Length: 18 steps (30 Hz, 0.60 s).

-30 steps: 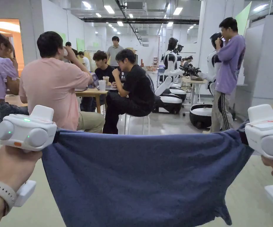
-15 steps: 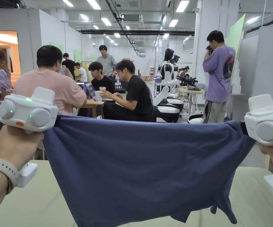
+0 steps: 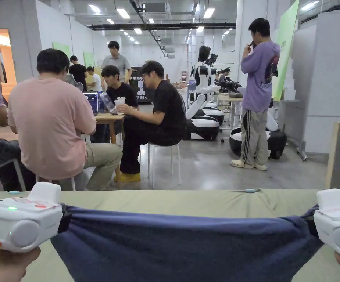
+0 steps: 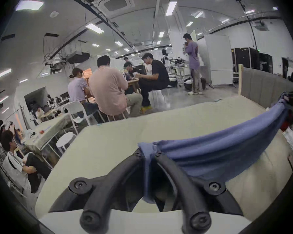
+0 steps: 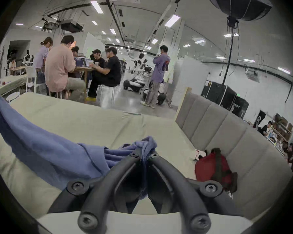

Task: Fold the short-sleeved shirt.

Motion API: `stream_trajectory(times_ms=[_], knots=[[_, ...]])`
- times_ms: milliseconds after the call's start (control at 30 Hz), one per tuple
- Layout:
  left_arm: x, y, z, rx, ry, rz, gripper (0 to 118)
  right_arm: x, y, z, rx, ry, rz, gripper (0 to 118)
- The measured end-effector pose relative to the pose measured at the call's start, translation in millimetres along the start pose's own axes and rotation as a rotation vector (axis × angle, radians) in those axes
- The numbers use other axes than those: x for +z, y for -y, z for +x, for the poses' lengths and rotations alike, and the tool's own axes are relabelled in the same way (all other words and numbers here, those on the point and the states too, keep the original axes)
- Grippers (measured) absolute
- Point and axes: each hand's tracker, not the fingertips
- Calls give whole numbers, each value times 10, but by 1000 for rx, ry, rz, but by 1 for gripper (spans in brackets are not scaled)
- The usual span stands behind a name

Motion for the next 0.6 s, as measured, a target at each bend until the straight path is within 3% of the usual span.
stream_trajectory(times_ms=[100,233,433,500,533,600], knots=[[286,591,41,27,46,-84,3,290,525,-59,63,-34,-54,4],[491,1549,174,42,71,-214,3,565,1494,-226,87,-87,-164,4],[572,2536,176,167,97,-346,7,735,2509,-361,-46,-114,-336,8],[658,2579,166,183,82,-311,24,818,2500,-341,-97,-151,-296,27],[710,2543,176,167,51,-280,24,868,2429,-349,-97,-154,-293,27],[864,2380,249,125,16,-207,79,1094,2161,-416,-124,-192,-214,90]])
